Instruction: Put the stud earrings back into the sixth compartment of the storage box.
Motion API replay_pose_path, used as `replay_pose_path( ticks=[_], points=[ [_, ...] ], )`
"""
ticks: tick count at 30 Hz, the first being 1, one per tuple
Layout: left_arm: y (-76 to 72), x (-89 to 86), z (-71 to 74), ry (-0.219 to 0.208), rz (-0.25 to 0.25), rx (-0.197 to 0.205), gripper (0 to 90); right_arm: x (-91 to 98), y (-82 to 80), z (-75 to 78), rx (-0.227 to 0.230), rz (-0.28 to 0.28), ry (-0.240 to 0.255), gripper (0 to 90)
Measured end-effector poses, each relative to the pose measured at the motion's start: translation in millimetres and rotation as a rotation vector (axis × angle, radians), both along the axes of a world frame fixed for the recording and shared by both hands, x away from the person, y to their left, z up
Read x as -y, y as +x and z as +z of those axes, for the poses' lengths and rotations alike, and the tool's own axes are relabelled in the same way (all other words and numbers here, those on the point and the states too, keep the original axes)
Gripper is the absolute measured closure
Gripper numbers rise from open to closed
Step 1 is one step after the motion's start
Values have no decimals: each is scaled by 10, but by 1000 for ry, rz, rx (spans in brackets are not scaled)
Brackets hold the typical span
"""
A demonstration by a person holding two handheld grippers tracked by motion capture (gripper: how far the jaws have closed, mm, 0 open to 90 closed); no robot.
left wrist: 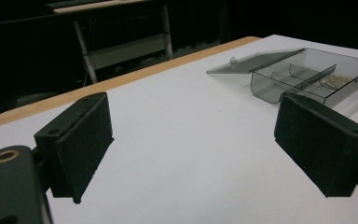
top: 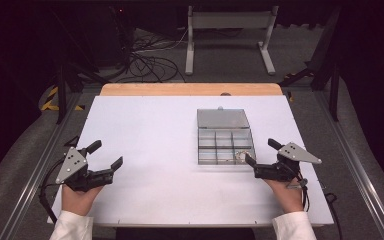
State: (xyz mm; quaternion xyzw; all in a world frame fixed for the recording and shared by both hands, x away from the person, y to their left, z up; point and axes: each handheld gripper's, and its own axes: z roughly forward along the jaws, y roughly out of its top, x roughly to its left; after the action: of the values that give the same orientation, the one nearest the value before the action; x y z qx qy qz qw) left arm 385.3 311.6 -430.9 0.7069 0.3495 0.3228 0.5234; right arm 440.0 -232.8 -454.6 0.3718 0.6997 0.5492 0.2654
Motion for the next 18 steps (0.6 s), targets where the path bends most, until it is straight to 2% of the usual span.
replay_pose_path(
  ticks=[18],
  points=[
    [13, 4, -24, 0, -4, -11, 113, 266, -159, 31, 38, -46, 28, 0]
  ],
)
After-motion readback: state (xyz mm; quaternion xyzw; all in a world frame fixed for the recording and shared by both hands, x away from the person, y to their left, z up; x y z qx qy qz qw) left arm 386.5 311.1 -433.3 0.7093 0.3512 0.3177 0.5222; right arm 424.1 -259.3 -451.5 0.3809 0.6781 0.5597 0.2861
